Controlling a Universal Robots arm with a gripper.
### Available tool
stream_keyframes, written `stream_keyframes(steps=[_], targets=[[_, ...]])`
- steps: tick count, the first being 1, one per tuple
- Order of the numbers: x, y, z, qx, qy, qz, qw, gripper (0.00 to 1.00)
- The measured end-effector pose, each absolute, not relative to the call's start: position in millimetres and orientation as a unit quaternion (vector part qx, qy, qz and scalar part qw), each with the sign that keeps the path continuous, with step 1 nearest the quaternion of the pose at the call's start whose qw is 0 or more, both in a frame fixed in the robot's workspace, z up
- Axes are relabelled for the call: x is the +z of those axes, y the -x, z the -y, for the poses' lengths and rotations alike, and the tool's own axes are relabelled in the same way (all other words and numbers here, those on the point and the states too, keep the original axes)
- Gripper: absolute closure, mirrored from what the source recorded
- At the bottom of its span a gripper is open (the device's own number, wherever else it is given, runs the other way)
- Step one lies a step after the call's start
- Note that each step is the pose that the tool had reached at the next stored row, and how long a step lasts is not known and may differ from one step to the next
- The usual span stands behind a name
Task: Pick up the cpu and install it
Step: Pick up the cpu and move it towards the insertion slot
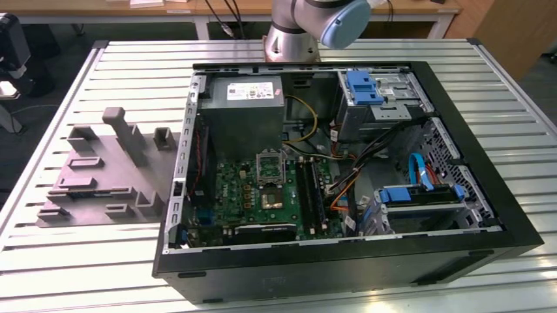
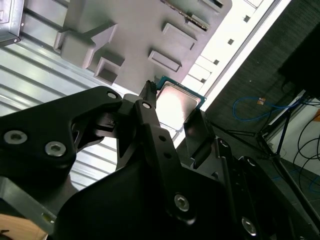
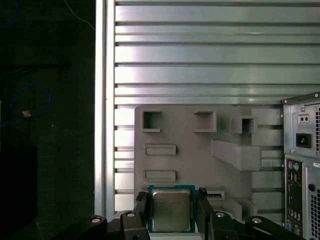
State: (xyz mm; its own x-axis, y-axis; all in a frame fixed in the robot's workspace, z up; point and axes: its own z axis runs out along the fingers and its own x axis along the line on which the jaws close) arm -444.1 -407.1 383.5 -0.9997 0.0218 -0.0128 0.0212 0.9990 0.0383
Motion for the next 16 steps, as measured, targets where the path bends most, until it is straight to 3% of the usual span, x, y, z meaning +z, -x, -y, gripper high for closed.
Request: stream_keyframes(steps=[16], targets=[[383.4, 439.9, 407.1, 0.019, -0.011, -1.000, 0.007, 0.53]])
